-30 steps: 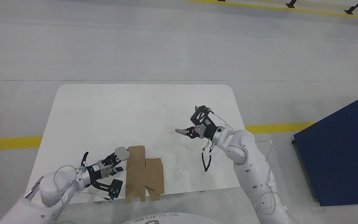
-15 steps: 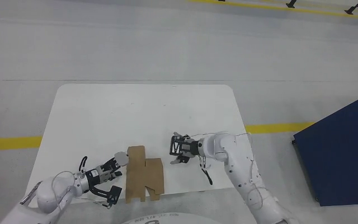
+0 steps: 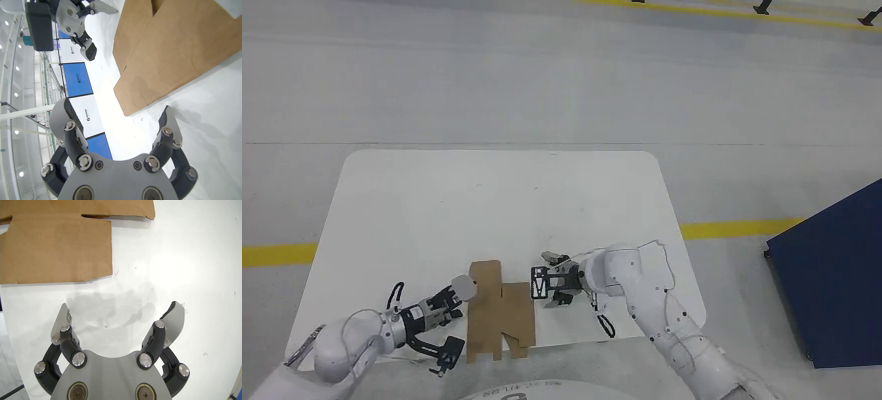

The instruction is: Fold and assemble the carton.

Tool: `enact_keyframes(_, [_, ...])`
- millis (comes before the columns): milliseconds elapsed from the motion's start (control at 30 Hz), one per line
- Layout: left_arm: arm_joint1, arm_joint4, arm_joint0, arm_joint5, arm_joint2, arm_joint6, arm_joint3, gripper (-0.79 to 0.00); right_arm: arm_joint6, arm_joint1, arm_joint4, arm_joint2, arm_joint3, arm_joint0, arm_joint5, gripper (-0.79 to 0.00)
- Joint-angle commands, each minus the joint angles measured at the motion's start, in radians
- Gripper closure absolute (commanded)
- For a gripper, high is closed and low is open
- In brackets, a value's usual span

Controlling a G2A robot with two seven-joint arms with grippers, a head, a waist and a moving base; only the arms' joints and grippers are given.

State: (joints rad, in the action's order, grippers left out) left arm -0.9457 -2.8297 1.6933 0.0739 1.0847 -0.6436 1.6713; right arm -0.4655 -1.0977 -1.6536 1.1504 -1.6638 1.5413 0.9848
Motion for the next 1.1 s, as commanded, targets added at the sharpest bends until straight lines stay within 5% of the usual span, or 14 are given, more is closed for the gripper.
enact_keyframes(0, [0.000,-0.001,-0.001,0.000,-0.004,0.001,-0.001,-0.785,0.018,0.001,-0.008,-0.012,0.005,-0.006,0.005,-0.785])
enact_keyframes(1067, [0.009,0.026,-0.025,-0.005,-0.023,0.015,-0.006,-0.785,0.333,0.040,-0.106,-0.040,0.007,-0.020,-0.013,-0.785])
